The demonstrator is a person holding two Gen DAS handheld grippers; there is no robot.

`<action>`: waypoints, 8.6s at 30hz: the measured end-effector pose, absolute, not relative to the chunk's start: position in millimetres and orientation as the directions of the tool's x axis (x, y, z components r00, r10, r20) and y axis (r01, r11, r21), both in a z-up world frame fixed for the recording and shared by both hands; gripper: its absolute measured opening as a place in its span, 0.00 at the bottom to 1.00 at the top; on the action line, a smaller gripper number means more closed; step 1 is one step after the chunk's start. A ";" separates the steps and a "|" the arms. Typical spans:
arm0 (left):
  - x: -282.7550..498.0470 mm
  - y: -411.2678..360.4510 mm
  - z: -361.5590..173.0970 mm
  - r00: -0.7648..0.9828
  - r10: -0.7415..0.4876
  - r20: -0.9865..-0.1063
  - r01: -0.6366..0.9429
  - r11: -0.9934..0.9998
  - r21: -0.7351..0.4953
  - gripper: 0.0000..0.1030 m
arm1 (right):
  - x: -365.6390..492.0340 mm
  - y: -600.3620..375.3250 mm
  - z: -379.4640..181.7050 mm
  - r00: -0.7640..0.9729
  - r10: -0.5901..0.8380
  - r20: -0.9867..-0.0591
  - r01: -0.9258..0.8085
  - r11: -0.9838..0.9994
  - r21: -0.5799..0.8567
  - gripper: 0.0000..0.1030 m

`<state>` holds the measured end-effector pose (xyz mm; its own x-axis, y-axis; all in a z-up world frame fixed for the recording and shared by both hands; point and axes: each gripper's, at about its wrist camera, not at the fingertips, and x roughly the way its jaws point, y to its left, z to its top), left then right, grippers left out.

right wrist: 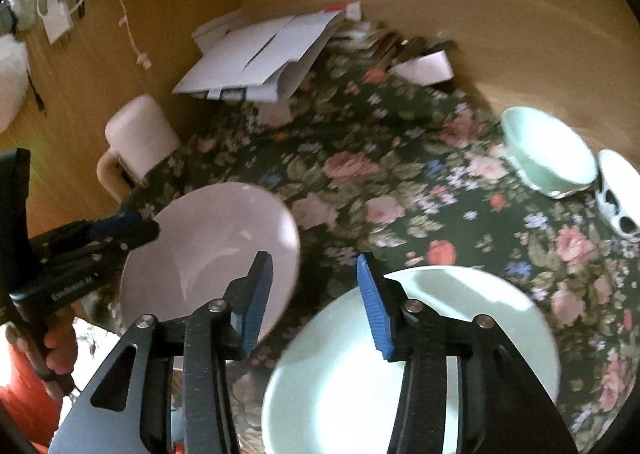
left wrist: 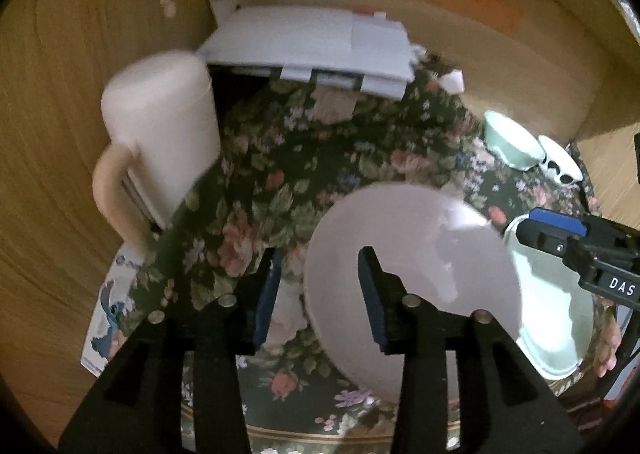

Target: Organize plates and bowls

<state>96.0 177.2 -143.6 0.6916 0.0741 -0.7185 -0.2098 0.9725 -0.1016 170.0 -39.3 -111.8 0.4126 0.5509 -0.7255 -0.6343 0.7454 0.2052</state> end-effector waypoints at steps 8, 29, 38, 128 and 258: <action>115.1 137.3 -105.9 0.749 0.044 -0.662 -0.127 0.989 -0.077 0.49 | 186.5 -84.5 -87.5 0.511 0.523 -0.682 -0.576 0.797 0.180 0.44; 252.2 45.0 -75.7 0.752 -0.037 -0.658 0.018 0.999 -0.036 0.66 | 283.8 -176.4 -86.1 0.628 0.369 -0.685 -0.390 0.911 0.133 0.45; 311.4 27.8 -101.7 0.701 -0.055 -0.711 0.049 0.998 -0.028 0.72 | 341.5 -196.0 -128.8 0.574 0.323 -0.752 -0.278 0.941 0.192 0.45; 320.1 -19.2 -147.3 0.549 -0.109 -0.829 0.167 0.986 -0.018 0.16 | 298.4 -170.3 -122.7 0.486 0.461 -0.742 -0.373 0.878 0.301 0.23; 154.1 82.2 -85.2 0.724 0.028 -0.689 -0.044 0.999 -0.006 0.72 | 196.7 -97.6 -87.8 0.498 0.574 -0.650 -0.584 0.776 0.238 0.59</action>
<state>154.1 82.2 -85.2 0.7243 0.0277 -0.6889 -0.0441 0.9990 -0.0061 196.7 -97.6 -87.8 0.4976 0.5739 -0.6504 -0.5839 0.7761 0.2381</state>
